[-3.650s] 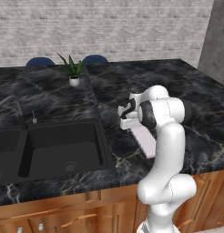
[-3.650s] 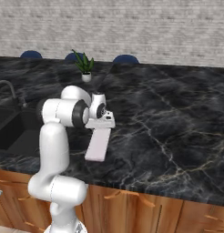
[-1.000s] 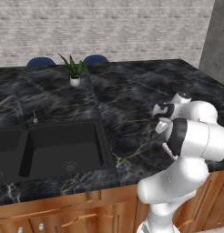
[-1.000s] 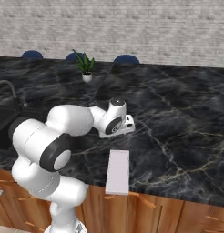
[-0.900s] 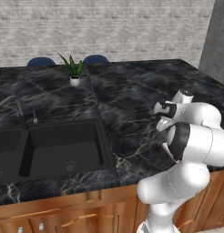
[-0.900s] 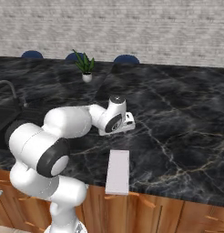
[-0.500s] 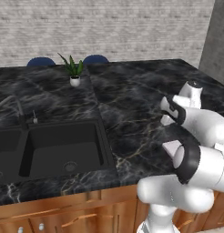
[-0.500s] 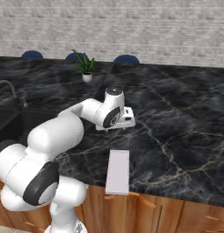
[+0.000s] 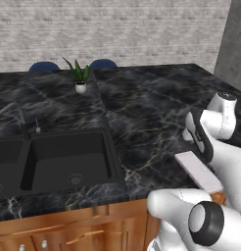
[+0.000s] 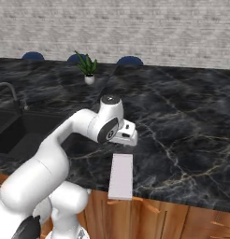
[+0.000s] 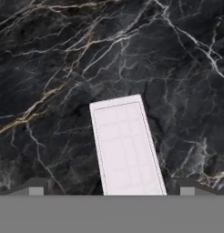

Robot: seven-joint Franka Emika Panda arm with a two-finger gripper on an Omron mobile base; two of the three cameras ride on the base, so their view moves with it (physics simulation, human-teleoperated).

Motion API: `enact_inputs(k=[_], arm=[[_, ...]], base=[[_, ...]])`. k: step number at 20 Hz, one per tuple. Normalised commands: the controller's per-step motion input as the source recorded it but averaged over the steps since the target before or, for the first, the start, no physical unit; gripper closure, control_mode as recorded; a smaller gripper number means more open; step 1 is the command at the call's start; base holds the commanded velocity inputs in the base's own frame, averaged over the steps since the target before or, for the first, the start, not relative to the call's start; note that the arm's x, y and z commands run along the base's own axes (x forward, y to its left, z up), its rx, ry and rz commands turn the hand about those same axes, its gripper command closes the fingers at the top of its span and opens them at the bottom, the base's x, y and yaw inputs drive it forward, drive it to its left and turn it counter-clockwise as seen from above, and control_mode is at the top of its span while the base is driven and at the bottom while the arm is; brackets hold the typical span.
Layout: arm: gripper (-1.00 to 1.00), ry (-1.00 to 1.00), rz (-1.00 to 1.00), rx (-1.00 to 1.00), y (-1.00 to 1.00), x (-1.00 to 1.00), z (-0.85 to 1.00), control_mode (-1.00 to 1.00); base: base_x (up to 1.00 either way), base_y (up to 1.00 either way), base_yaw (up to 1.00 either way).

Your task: The ice cube tray has been filled with water. Take the tray and place it in the freezer to make ice. Close the freezer door after placing the tray.

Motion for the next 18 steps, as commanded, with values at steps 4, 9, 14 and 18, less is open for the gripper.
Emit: enact_inputs(k=[4,9,14,18], arm=[[-1.0,0.0,-0.34,0.1,-0.14,-0.81,0.03,-1.0],[-1.0,0.0,-0.31,0.1,-0.14,-0.62,0.0,-1.0],[-1.0,0.0,-0.26,0.11,-0.18,-0.4,0.0,-1.0],[-1.0,0.0,-0.21,0.13,-0.2,-0.29,0.0,-1.0]], base=[[0.0,0.0,0.0],[0.0,0.0,0.0],[0.0,0.0,0.0],[0.0,0.0,0.0]])
